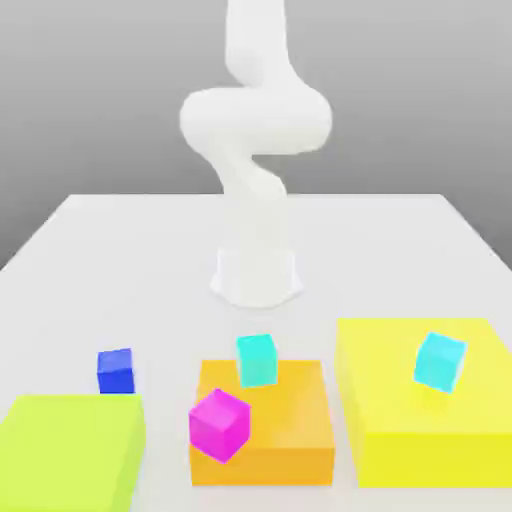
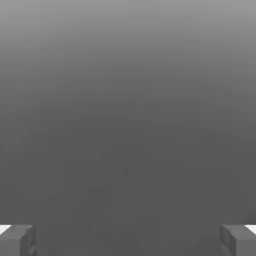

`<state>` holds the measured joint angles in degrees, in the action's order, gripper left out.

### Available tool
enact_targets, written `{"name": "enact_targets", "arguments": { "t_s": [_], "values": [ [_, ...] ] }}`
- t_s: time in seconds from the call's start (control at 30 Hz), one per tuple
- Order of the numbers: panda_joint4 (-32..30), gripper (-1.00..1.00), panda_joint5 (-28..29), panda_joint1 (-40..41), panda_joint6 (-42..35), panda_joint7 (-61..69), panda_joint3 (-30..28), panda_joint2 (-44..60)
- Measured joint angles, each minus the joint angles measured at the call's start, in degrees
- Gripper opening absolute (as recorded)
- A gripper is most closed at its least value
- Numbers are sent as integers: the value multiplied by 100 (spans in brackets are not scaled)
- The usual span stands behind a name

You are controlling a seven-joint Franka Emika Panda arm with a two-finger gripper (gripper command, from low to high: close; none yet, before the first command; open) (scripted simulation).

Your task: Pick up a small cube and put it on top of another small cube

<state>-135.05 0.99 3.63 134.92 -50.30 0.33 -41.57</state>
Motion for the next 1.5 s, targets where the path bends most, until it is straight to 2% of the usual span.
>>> {"name": "enact_targets", "arguments": {
  "t_s": [0.27, 0.53, 0.7, 0.83, 0.93, 0.97, 1.2, 1.43, 1.5],
  "values": [
    [-1163, 0, 339, 1264, 1145, -1625, -55, 1609],
    [-2280, 0, 444, 2250, 2243, -3007, -414, 3125],
    [-2912, 0, -23, 2610, 2951, -3434, -702, 4066],
    [-2857, 0, -501, 2798, 3605, -3199, -465, 4880],
    [-2752, 0, -662, 3031, 4111, -3075, -197, 5500],
    [-2727, -100, -678, 3083, 4230, -3057, -144, 5646],
    [-2726, -100, -657, 3100, 4243, -3075, -130, 5651],
    [-2967, -100, -171, 3000, 3176, -3435, -367, 4343],
    [-2879, -100, -132, 3021, 2831, -3655, -100, 4064]
  ]
}}
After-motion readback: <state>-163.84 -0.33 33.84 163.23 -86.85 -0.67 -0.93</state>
